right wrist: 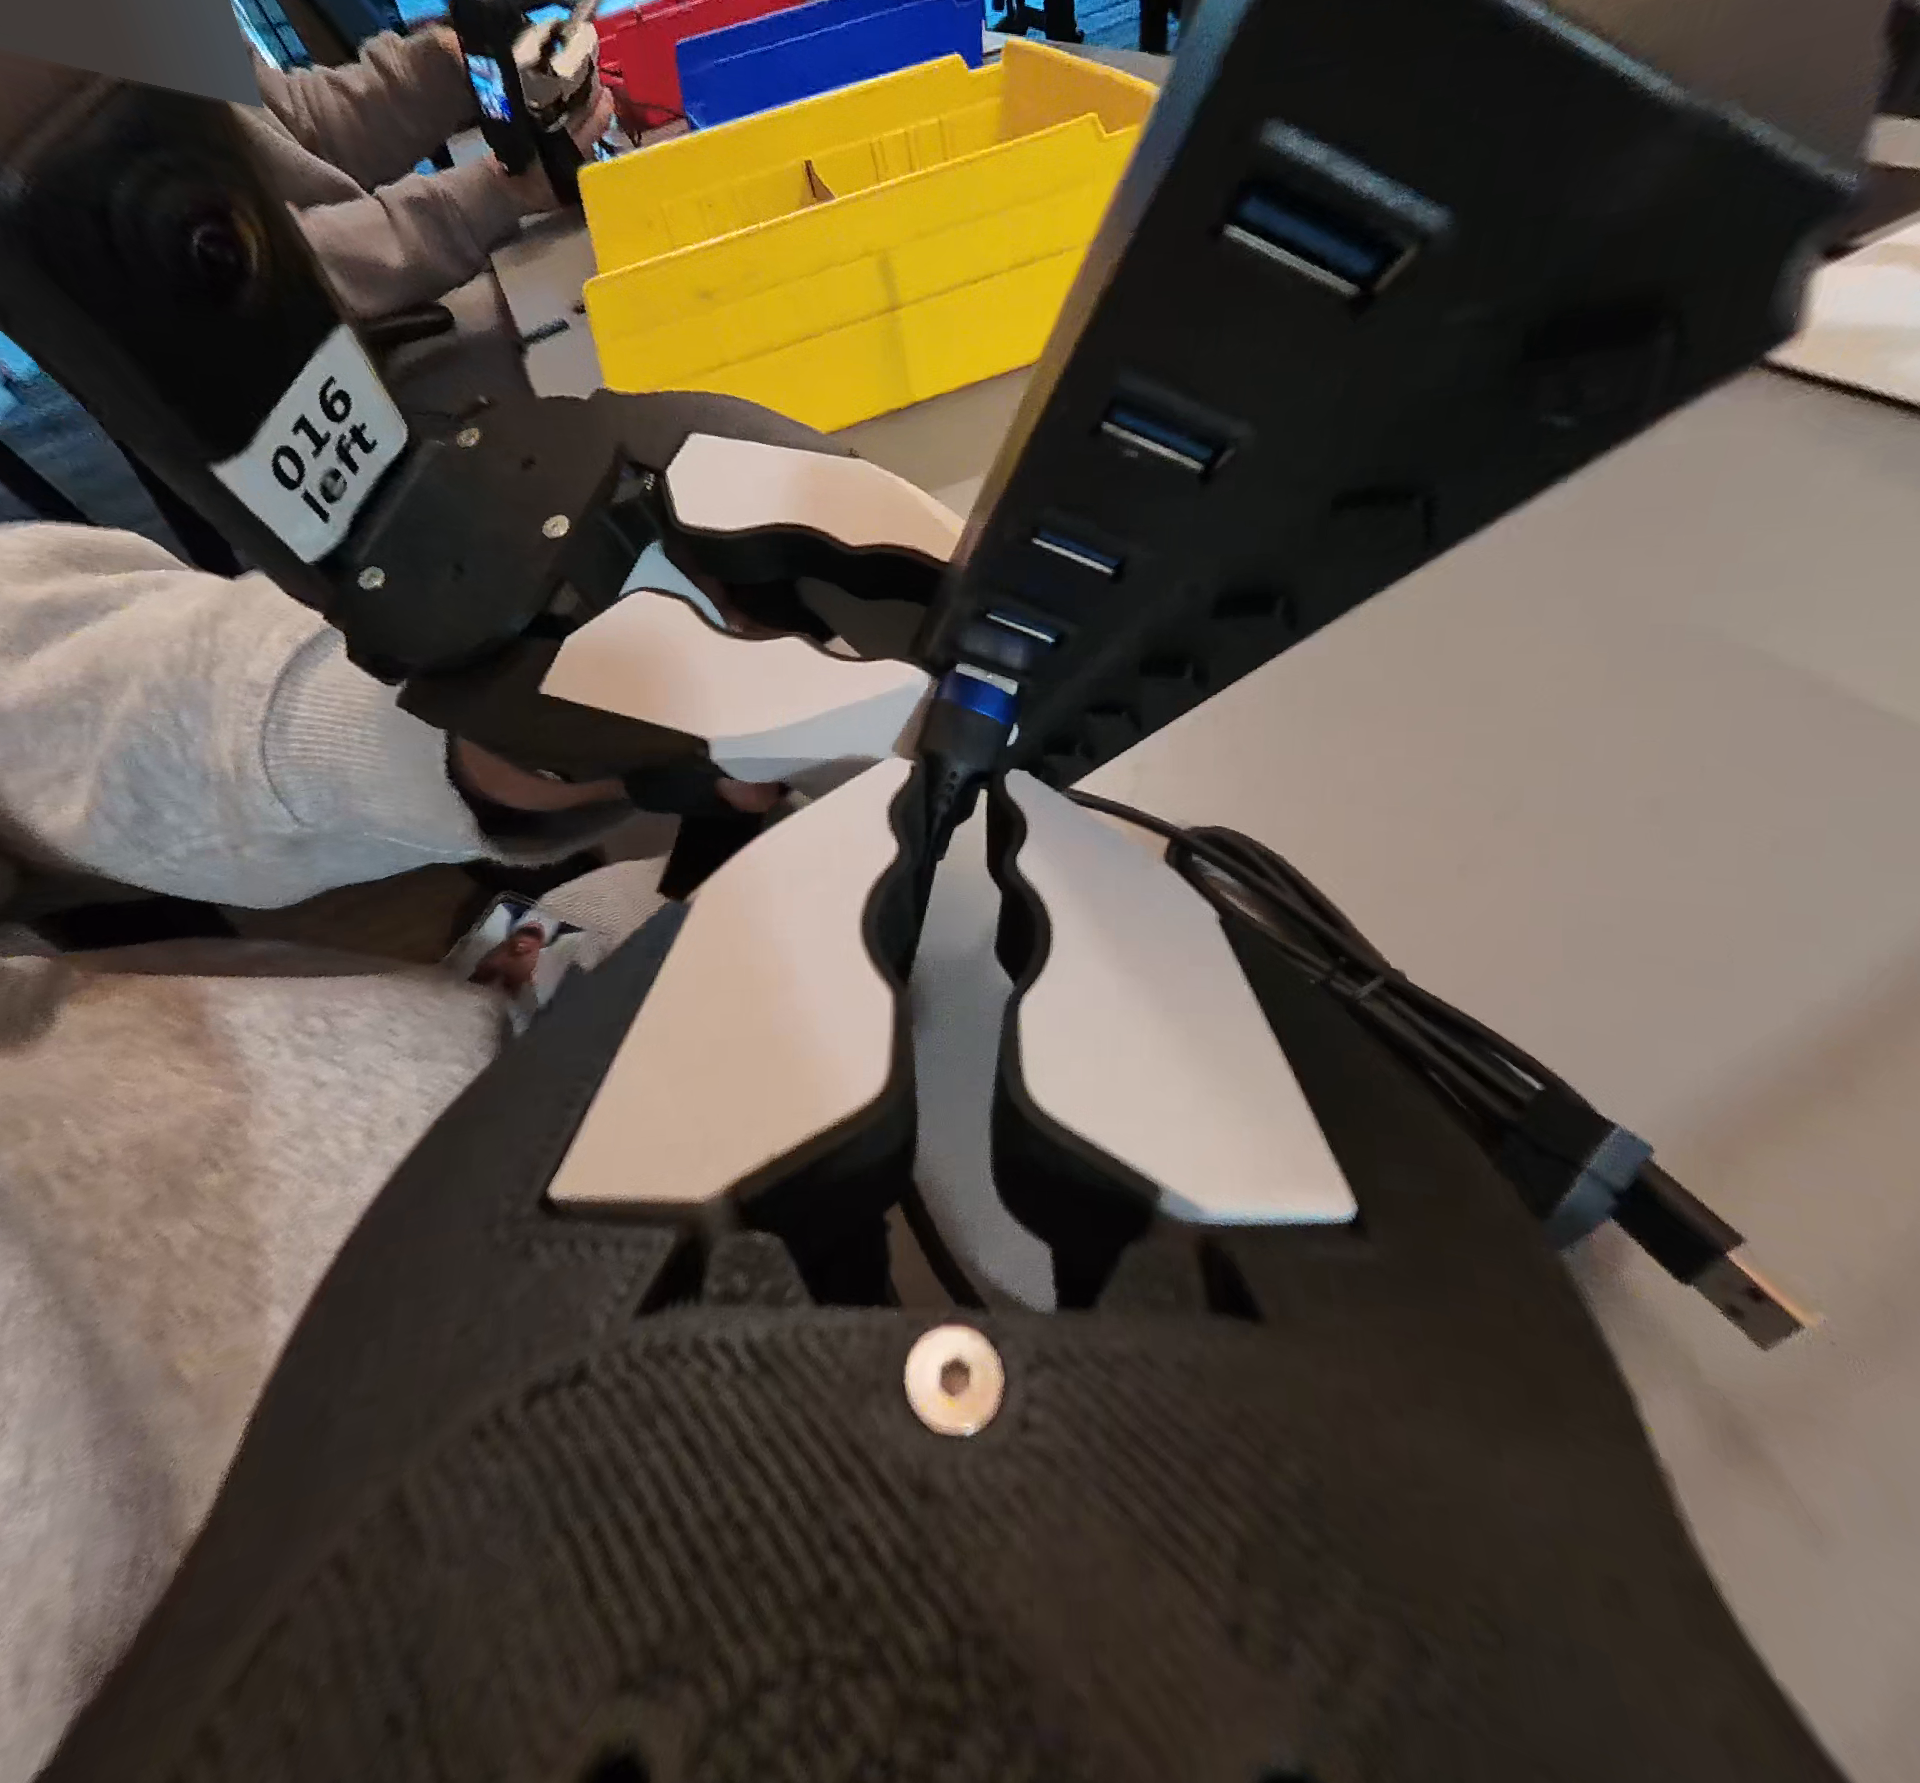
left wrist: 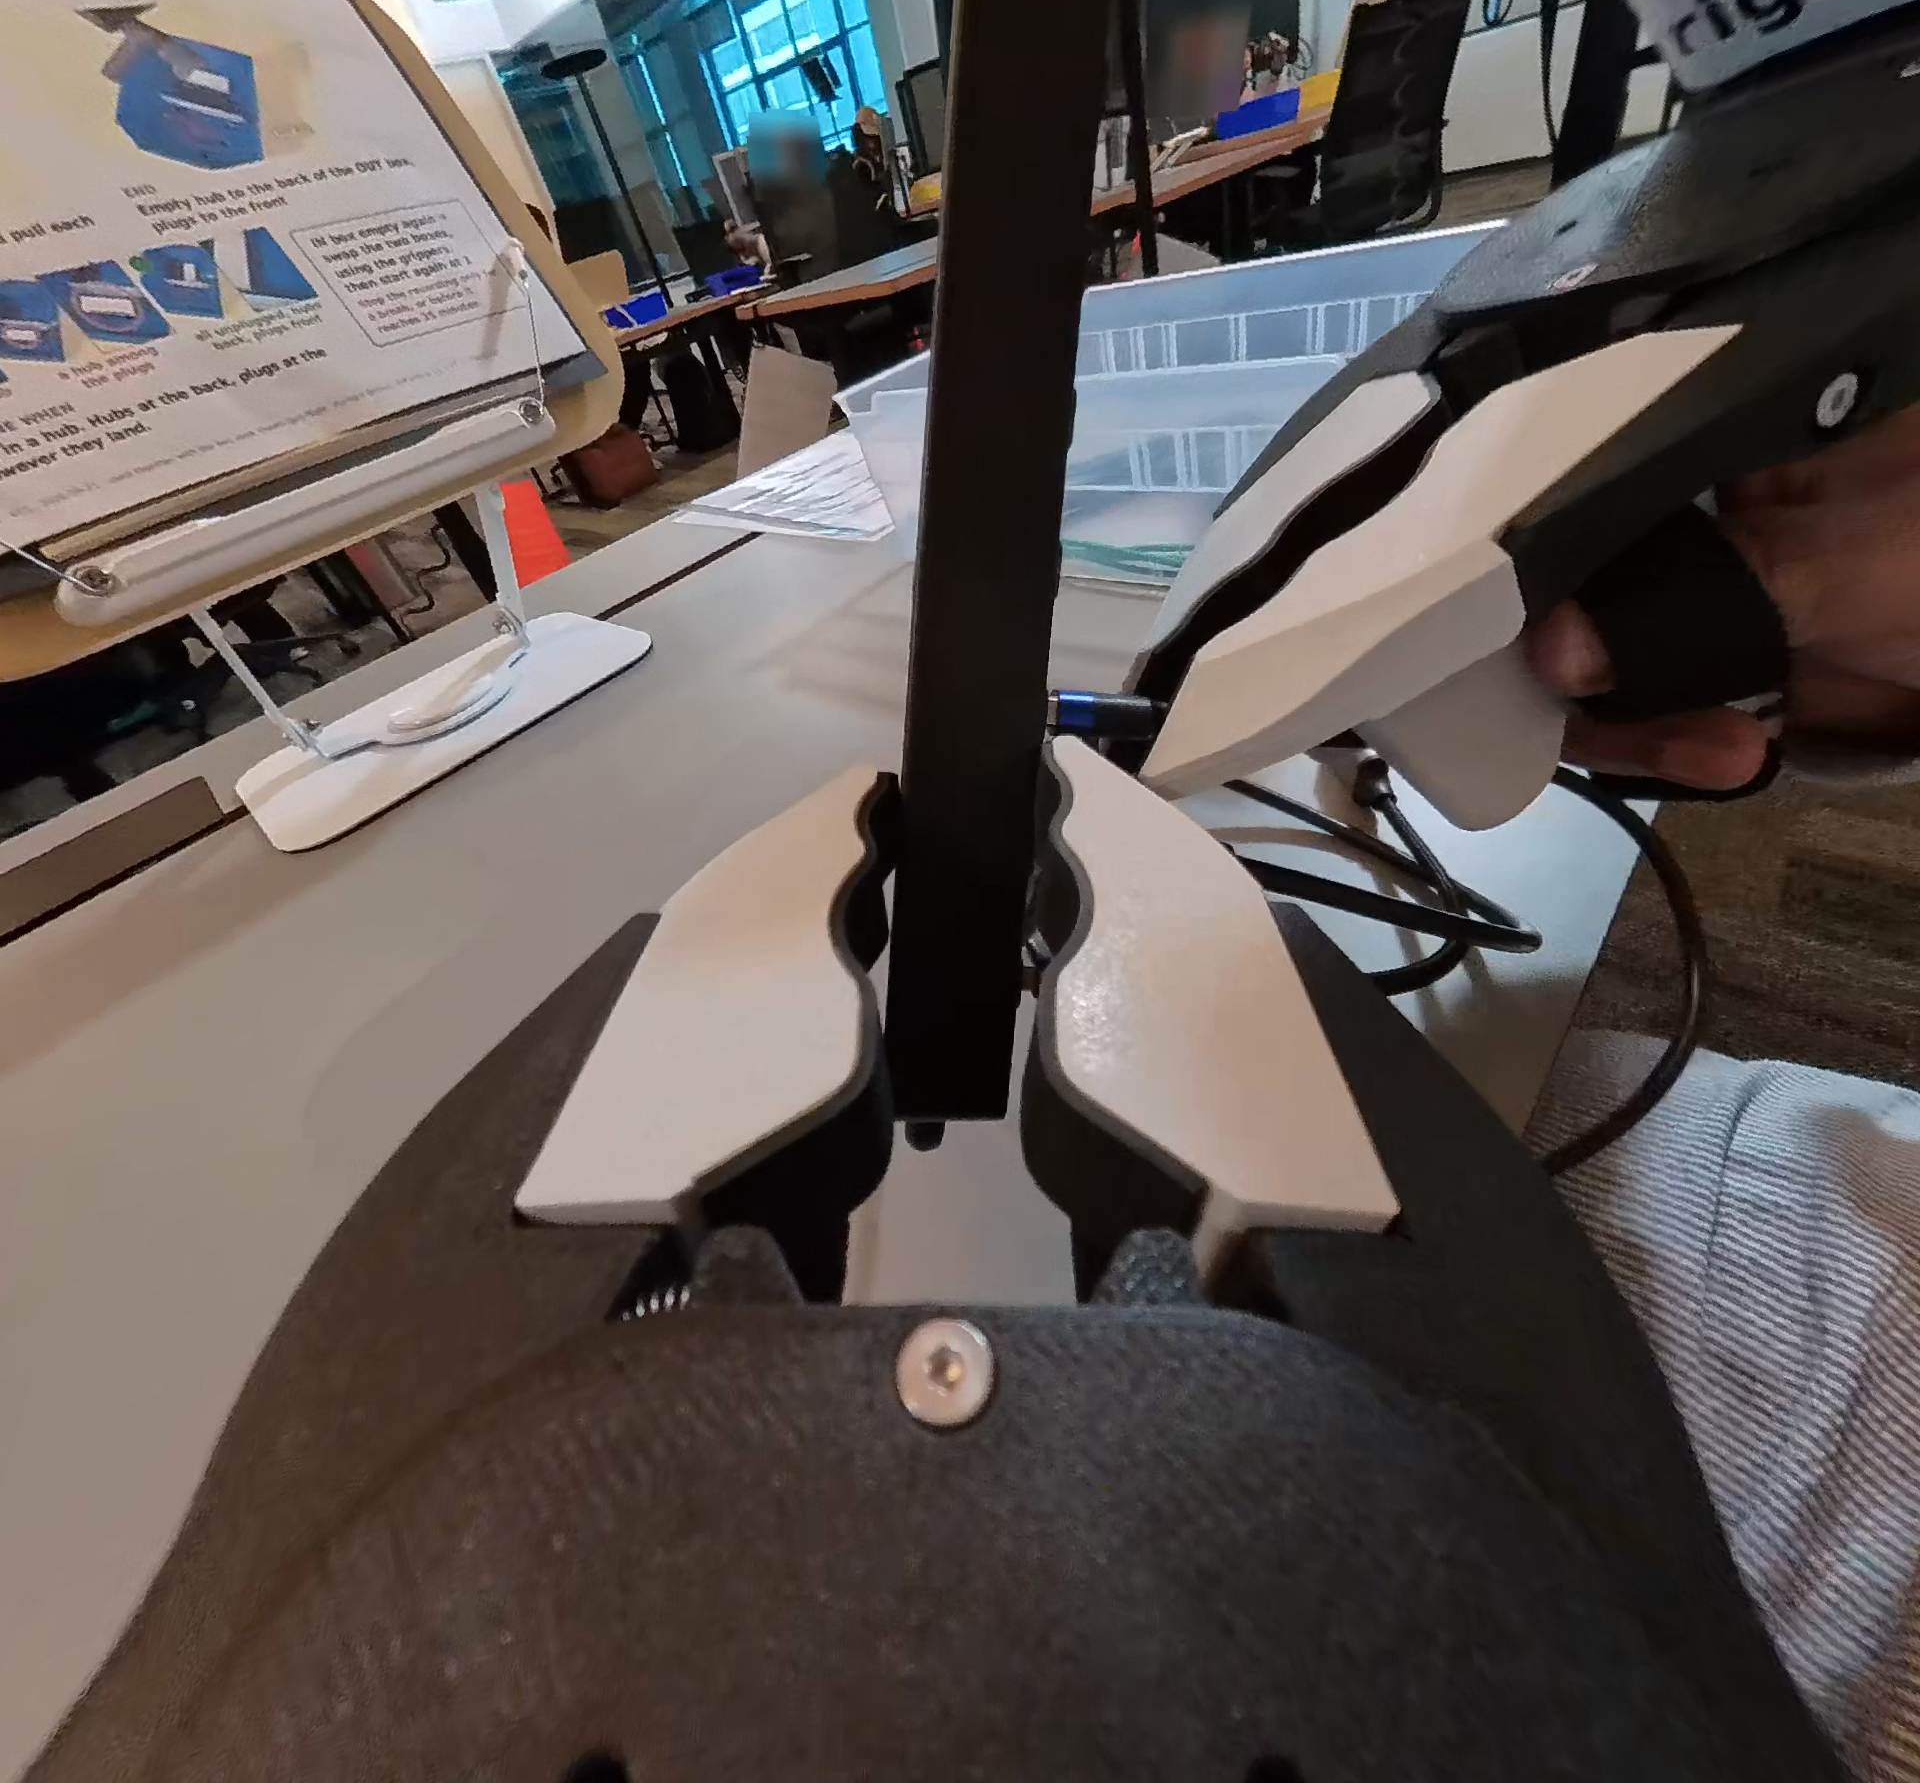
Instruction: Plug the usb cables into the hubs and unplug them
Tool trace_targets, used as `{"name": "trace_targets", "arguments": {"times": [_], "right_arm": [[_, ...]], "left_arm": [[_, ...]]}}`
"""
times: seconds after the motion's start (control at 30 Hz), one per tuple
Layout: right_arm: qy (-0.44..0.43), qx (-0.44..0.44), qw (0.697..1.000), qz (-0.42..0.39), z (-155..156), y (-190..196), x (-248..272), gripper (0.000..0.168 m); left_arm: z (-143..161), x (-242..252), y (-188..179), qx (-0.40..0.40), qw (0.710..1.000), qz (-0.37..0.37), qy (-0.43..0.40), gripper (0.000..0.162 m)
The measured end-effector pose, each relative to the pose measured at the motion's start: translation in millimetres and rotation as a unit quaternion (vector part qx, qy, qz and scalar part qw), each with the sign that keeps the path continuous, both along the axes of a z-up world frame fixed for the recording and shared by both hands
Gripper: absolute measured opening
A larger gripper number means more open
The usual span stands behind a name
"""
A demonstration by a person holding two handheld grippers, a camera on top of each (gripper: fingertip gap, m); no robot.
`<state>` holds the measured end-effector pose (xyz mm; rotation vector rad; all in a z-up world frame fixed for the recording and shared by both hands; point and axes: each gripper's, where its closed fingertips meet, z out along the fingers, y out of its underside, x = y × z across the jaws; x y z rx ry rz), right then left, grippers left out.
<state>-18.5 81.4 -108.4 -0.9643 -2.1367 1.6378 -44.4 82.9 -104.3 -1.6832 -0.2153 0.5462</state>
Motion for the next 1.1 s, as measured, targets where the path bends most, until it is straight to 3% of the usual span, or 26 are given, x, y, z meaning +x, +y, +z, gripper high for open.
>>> {"name": "trace_targets", "arguments": {"times": [0.13, 0.5, 0.7, 0.97, 1.1], "right_arm": [[-0.027, -0.043, 0.999, -0.001, 4.9, 1.9, -1.1, 0.007], [0.011, 0.017, 1.000, -0.012, 2.4, -0.2, 0.2, 0.006], [-0.034, -0.041, 0.999, -0.007, 2.4, 1.6, -2.2, 0.005], [0.009, 0.006, 1.000, -0.022, 4.6, -0.2, -0.7, 0.006], [-0.006, -0.015, 1.000, -0.014, 5.3, 0.5, -1.0, 0.005]], "left_arm": [[6.2, -1.6, -0.4, 0.013, 1.000, 0.008, 0.003, 0.027], [1.0, -2.9, -1.6, 0.008, 1.000, 0.012, -0.016, 0.027], [2.9, -3.9, -2.2, 0.007, 1.000, 0.016, 0.000, 0.027], [2.2, -4.0, -2.3, 0.018, 0.999, 0.013, -0.024, 0.028], [4.1, -3.8, -2.7, 0.021, 1.000, 0.016, -0.016, 0.027]]}}
